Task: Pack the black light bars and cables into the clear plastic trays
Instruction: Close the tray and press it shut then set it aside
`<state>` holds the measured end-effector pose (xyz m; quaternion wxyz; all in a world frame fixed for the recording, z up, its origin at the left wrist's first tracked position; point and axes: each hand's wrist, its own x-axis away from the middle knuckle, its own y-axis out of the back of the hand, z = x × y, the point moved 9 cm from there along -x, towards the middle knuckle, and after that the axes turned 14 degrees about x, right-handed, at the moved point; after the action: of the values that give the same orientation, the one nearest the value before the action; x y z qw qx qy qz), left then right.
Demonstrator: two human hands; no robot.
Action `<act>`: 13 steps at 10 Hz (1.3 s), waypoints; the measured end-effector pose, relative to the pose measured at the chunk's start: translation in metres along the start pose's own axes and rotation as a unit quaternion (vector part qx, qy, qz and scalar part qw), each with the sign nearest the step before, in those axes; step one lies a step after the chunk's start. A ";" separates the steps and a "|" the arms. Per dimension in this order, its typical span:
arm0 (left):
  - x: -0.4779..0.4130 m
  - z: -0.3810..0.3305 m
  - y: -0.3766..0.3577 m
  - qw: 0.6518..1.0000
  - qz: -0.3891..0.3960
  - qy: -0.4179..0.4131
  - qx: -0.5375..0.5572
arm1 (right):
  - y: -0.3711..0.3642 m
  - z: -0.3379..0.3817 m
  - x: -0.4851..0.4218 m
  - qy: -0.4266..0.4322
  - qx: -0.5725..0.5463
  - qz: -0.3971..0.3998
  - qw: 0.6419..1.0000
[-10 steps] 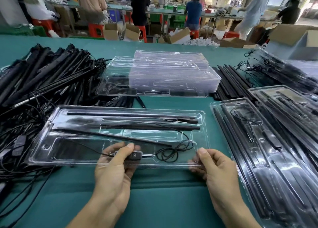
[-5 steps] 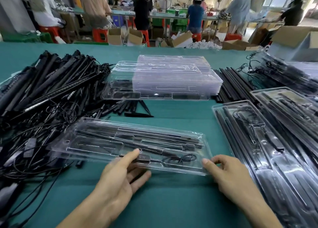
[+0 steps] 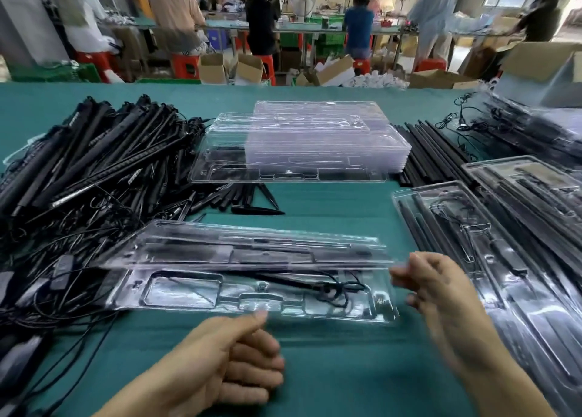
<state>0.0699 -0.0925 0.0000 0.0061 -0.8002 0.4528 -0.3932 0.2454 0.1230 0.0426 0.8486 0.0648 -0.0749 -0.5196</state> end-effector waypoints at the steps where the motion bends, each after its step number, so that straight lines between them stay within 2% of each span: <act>1: 0.019 -0.067 0.003 0.901 -0.058 -0.336 -0.268 | -0.001 0.003 -0.005 0.021 -0.155 -0.015 0.988; 2: 0.087 -0.106 -0.023 0.459 -0.184 -0.699 -0.516 | -0.005 -0.001 -0.007 0.028 -0.200 -0.028 0.979; 3: 0.076 -0.131 -0.025 0.370 -0.277 -0.660 -0.592 | -0.009 -0.006 -0.009 0.037 -0.127 -0.051 0.990; 4: 0.064 -0.147 -0.029 0.422 -0.271 -0.631 -0.592 | -0.017 0.001 -0.014 0.084 0.137 -0.055 0.985; 5: 0.061 -0.157 -0.030 0.469 -0.274 -0.620 -0.566 | -0.035 0.017 -0.029 0.151 0.396 -0.030 0.905; 6: 0.058 -0.158 -0.027 0.496 -0.277 -0.613 -0.548 | -0.052 0.016 -0.049 0.156 0.513 0.028 0.844; 7: 0.058 -0.155 -0.026 0.512 -0.274 -0.620 -0.527 | -0.058 0.010 -0.057 0.139 0.584 0.041 0.799; 9: 0.056 -0.157 -0.024 0.518 -0.281 -0.628 -0.509 | -0.044 0.029 -0.042 0.183 0.524 -0.046 0.831; 10: 0.056 -0.158 -0.023 0.525 -0.280 -0.627 -0.503 | -0.032 0.027 -0.035 0.186 0.463 -0.023 0.866; 11: 0.056 -0.159 -0.023 0.531 -0.280 -0.624 -0.500 | -0.023 0.015 -0.032 0.151 0.441 0.031 0.884; 12: 0.057 -0.160 -0.022 0.541 -0.281 -0.620 -0.494 | -0.036 0.015 -0.028 0.162 0.427 0.075 0.887; 13: 0.057 -0.161 -0.022 0.548 -0.280 -0.617 -0.490 | -0.056 0.025 -0.027 0.208 0.419 0.057 0.882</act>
<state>-0.0003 -0.0655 0.1543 -0.2196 -0.8112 0.2129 0.4984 0.1795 0.1215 0.0555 0.7665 0.5166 -0.1114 -0.3651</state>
